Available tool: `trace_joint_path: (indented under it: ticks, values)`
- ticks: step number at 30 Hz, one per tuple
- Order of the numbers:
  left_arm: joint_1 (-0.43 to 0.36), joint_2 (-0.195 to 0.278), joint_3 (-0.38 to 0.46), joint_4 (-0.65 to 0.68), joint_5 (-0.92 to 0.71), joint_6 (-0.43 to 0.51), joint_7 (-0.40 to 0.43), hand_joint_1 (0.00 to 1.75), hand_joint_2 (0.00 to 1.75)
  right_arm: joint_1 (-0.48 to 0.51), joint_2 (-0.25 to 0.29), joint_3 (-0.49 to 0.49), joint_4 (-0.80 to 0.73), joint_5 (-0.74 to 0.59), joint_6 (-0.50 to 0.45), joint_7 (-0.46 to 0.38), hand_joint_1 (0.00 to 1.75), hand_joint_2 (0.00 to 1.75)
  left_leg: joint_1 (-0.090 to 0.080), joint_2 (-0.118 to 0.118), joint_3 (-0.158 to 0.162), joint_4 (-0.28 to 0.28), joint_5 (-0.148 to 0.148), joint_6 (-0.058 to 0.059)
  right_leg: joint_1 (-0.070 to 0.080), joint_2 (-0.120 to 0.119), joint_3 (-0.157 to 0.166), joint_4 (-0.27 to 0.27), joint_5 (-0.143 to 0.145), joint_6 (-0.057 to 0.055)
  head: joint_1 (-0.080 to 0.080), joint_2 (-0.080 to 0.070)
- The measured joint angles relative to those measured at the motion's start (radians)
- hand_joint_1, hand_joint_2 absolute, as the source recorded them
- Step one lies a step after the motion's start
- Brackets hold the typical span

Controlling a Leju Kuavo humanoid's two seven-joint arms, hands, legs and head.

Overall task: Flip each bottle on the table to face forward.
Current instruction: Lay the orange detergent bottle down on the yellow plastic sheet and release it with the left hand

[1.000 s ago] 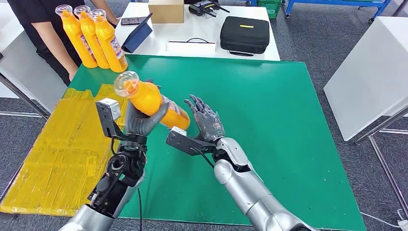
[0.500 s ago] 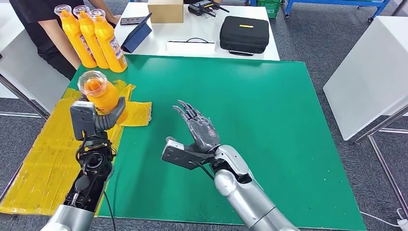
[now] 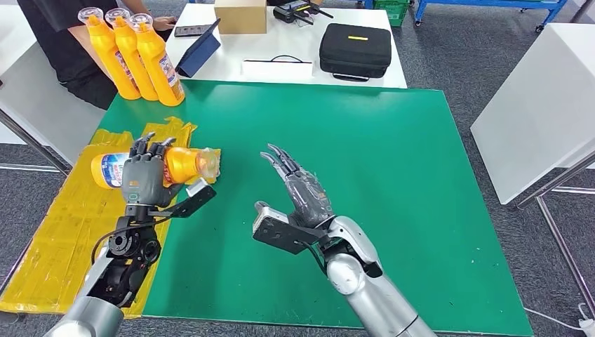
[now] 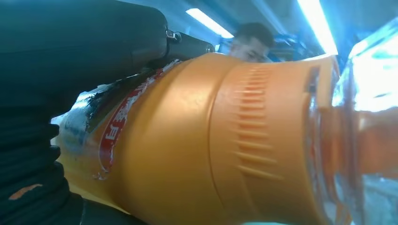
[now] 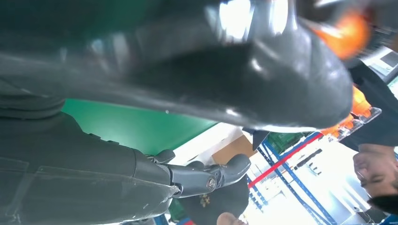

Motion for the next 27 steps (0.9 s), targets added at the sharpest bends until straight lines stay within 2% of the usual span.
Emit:
trace_joint_path:
  ticks: [6,7,8,10,11,12,17,24,27]
  values:
    - [0.0,0.012,-0.037,0.183,-0.158,0.034,0.041,1.75,1.75,0.001,-0.005,-0.007,-0.016,-0.03,0.01,-0.012,0.0,0.0,0.0,0.0,0.0,0.0,0.0,0.0,0.0,0.0,0.0,0.0,0.0,0.0,0.0,0.0]
    - [0.0,0.012,-0.042,0.209,-0.167,0.035,0.045,1.68,1.75,0.002,-0.005,-0.007,-0.017,-0.031,0.01,-0.012,0.0,0.0,0.0,0.0,0.0,0.0,0.0,0.0,0.0,0.0,0.0,0.0,0.0,0.0,0.0,0.0]
    - [-0.003,0.013,-0.046,0.232,-0.178,0.034,0.052,1.24,1.75,0.003,-0.005,-0.007,-0.018,-0.032,0.01,-0.013,0.0,0.0,0.0,0.0,0.0,0.0,0.0,0.0,0.0,0.0,0.0,0.0,0.0,0.0,0.0,0.0]
    - [-0.011,0.017,-0.053,0.282,-0.201,0.031,0.067,0.37,0.87,0.005,-0.005,-0.007,-0.02,-0.032,0.013,-0.013,0.0,0.0,0.0,0.0,0.0,0.0,0.0,0.0,0.0,0.0,0.0,0.0,0.0,0.0,0.0,0.0]
    - [-0.016,0.02,-0.055,0.306,-0.211,0.032,0.075,0.0,0.44,0.007,-0.005,-0.007,-0.021,-0.033,0.016,-0.013,0.0,0.0,0.0,0.0,0.0,0.0,0.0,0.0,0.0,0.0,0.0,0.0,0.0,0.0,0.0,0.0]
    - [-0.021,0.023,-0.057,0.329,-0.219,0.037,0.084,0.0,0.0,0.008,-0.005,-0.007,-0.022,-0.034,0.02,-0.013,0.0,0.0,0.0,0.0,0.0,0.0,0.0,0.0,0.0,0.0,0.0,0.0,0.0,0.0,0.0,0.0]
    - [-0.047,0.033,-0.059,0.403,-0.245,0.071,0.126,0.0,0.0,0.009,-0.007,-0.008,-0.022,-0.037,0.027,-0.012,0.0,0.0,0.0,-0.001,0.0,0.0,0.0,0.0,0.0,-0.001,0.001,0.0,0.0,0.0,0.0,0.0]
    - [-0.056,0.042,-0.055,0.432,-0.258,0.08,0.137,0.0,0.0,0.012,-0.009,-0.013,-0.022,-0.047,0.025,-0.011,0.0,0.0,0.0,-0.001,0.001,0.0,0.001,-0.001,0.0,-0.001,0.002,0.0,0.0,0.0,0.0,0.0]
    - [-0.05,0.049,-0.058,0.428,-0.278,0.106,0.215,0.0,0.0,0.012,-0.011,-0.014,-0.022,-0.054,0.022,-0.011,0.0,0.0,0.0,-0.001,0.001,0.0,0.001,-0.001,0.0,0.0,0.002,0.0,0.0,0.0,0.0,0.0]
